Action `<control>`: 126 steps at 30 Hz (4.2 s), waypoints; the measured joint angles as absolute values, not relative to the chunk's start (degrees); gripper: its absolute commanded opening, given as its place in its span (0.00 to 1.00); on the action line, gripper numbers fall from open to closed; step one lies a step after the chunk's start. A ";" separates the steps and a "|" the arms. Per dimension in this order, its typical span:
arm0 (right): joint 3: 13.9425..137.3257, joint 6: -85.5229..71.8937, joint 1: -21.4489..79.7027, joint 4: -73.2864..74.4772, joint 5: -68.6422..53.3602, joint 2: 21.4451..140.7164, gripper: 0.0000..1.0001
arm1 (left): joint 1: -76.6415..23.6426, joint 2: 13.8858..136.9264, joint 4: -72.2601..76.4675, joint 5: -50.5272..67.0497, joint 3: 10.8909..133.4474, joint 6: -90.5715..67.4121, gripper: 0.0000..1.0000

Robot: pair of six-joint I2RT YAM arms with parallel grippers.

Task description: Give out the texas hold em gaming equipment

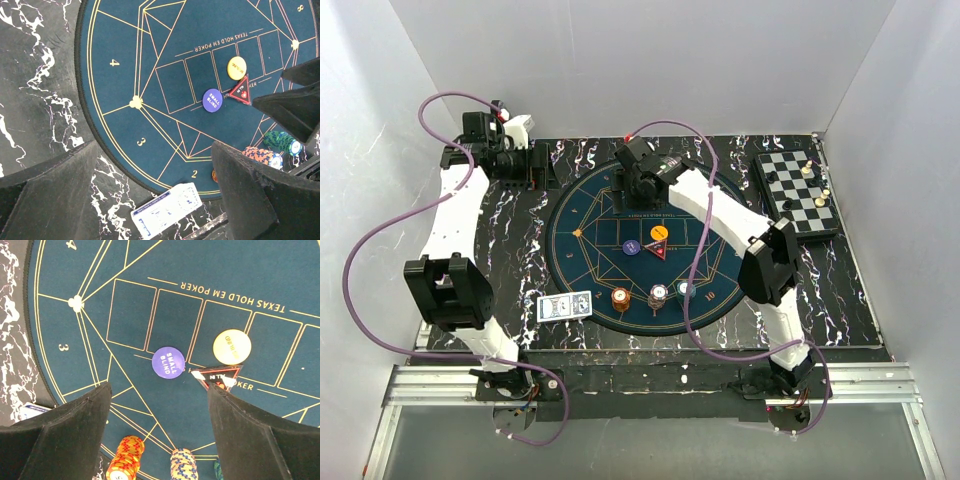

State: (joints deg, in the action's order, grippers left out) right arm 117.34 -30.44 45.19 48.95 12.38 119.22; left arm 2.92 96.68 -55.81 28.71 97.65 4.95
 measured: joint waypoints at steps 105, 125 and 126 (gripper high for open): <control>71.29 -36.47 24.08 26.70 -8.60 88.97 0.63 | -28.64 113.19 -35.64 9.85 79.53 32.38 0.89; 71.29 -36.27 24.08 26.79 -8.97 88.97 0.62 | -28.56 113.93 -36.51 13.04 79.61 34.39 0.58; 71.29 -36.27 24.08 26.79 -8.97 88.99 0.62 | -28.25 113.93 -36.53 13.26 79.61 34.52 0.58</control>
State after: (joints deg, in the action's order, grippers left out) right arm 71.29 -36.27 24.08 26.79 -8.97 88.99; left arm -28.25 113.93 -36.53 13.26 79.61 34.52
